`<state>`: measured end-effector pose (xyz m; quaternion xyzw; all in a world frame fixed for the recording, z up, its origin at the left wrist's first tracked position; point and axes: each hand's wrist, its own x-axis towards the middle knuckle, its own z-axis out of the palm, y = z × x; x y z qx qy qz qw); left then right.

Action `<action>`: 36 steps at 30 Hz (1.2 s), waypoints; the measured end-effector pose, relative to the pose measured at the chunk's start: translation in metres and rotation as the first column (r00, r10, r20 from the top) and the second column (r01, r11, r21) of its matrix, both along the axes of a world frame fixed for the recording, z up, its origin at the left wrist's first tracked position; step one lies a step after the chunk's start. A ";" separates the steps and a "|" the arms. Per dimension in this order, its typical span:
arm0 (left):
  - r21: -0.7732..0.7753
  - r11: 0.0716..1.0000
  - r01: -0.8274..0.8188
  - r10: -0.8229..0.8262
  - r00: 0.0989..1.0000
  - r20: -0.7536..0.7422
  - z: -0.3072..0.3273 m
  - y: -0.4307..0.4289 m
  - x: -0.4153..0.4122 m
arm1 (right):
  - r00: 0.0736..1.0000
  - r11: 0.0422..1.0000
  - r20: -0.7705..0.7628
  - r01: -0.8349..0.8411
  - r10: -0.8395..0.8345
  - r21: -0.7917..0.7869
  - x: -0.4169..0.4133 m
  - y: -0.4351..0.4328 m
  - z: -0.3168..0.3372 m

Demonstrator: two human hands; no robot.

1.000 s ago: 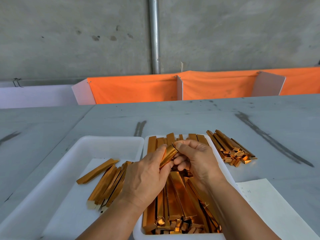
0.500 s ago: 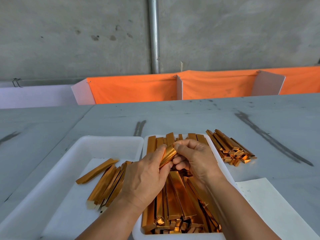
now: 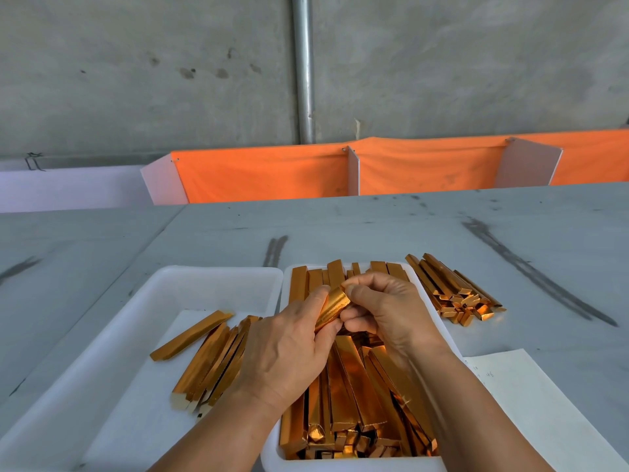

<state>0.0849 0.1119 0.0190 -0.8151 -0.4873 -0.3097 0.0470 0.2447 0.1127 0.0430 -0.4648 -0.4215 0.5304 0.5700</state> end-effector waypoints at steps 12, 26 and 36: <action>0.000 1.000 0.009 -0.009 1.000 0.002 -0.004 0.002 -0.001 | 0.996 1.000 0.089 0.006 -0.007 0.012 0.000 -0.001 0.001; 0.002 1.000 0.024 -0.024 1.000 0.020 -0.002 0.001 -0.002 | 0.996 0.999 0.083 -0.035 0.033 0.024 0.005 -0.001 0.001; 0.001 1.000 -0.024 0.023 0.999 0.047 -0.002 0.002 -0.002 | 0.996 0.996 0.077 -0.053 0.047 0.078 0.003 -0.003 -0.001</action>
